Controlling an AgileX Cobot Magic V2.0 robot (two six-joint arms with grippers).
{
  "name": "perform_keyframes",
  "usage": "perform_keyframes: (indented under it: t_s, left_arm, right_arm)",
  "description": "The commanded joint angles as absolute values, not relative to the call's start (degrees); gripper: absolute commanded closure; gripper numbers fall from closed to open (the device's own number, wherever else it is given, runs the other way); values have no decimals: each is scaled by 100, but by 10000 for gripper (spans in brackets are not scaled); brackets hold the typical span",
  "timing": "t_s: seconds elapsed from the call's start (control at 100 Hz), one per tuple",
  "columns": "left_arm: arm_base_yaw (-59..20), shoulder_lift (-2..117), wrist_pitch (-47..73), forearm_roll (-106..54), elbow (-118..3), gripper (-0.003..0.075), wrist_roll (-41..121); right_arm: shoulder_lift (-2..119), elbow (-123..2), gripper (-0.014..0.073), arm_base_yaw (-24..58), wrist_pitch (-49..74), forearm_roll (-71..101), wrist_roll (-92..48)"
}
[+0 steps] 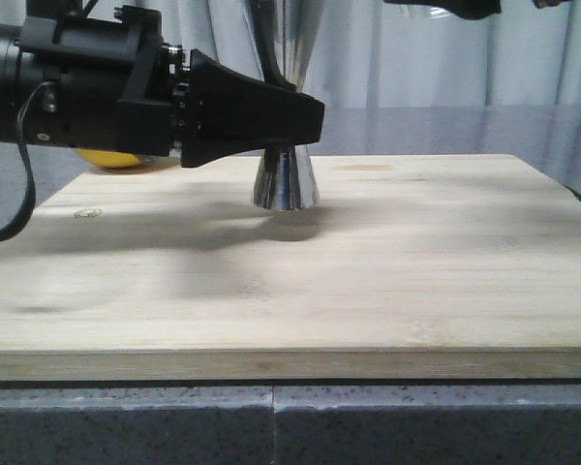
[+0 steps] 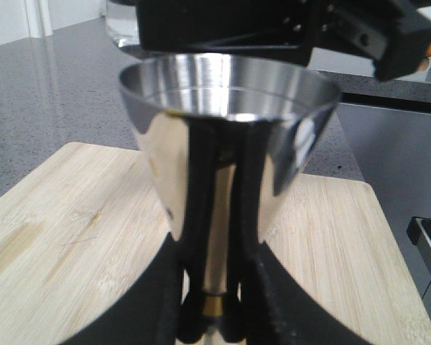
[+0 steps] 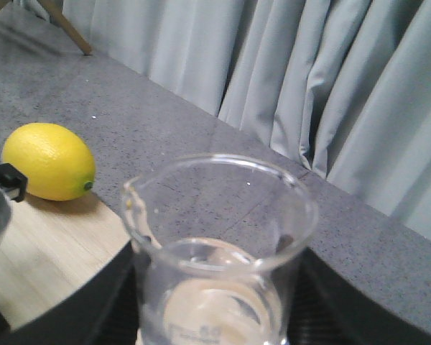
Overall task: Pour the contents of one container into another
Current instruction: 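Lift the beaker with the right gripper toward the held jigger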
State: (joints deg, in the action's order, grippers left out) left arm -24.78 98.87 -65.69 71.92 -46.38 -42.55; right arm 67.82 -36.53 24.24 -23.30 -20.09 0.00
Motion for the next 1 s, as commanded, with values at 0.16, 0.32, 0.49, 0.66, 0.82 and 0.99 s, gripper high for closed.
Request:
perform_keyframes:
  t_s: [0.16,0.32,0.49,0.66,0.82,0.99]
  left_arm:
    - [-2524,9609,-7785,6952,-4769,739,-4334]
    - [-2524,9609,-7807,7026,-4769,739,-4334]
    - [-2524,9609,-7807,7035,-4769,739,-4456]
    - [-2524,9609,-7807,7063,-4769,739,-4455]
    - [-2524,9609,-7807,7073,-4769,739,-4455]
    - [-2524,9609,-7807,7073,-4769,739,-4455]
  right_arm:
    - [6559,-4173,305,2717,-2394,-2266,0]
    - [6559,-4417,305,2886,-1928,-2583,0]
    - [6559,-4657,305,3076,-1592,-2844,0]
    - [6559,-4821,305,3201,-1442,-3048,0]
    - [6559,-4917,305,3276,-1221,-3261,0]
    - [6559,-4964,305,3350,-1107,-3490,0]
